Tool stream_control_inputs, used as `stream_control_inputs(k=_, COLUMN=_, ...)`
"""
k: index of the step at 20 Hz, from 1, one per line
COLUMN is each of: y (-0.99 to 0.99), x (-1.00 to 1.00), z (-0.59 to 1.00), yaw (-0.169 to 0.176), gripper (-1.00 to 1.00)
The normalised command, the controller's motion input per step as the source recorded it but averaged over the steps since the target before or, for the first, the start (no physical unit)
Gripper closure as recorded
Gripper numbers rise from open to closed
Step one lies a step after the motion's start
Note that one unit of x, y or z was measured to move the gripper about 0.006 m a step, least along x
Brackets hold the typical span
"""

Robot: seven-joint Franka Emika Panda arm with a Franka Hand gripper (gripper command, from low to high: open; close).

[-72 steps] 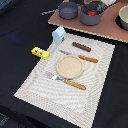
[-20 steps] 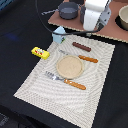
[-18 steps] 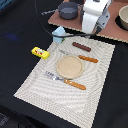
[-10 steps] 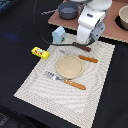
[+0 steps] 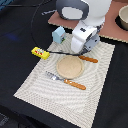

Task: Interact with the objects in diverse but meaningful ways.

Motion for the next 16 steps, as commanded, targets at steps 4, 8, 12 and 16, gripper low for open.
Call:
stream_control_inputs(k=4, y=0.25, x=-0.27, z=-0.11, yaw=0.0, gripper=1.0)
stream_control_inputs(k=8, y=0.21, x=-0.23, z=-0.18, yaw=0.0, gripper=1.0)
stream_control_inputs(k=12, y=0.14, x=-0.23, z=-0.1, yaw=0.0, gripper=1.0)
stream_control_inputs(k=16, y=0.1, x=-0.27, z=0.01, yaw=0.0, gripper=1.0)
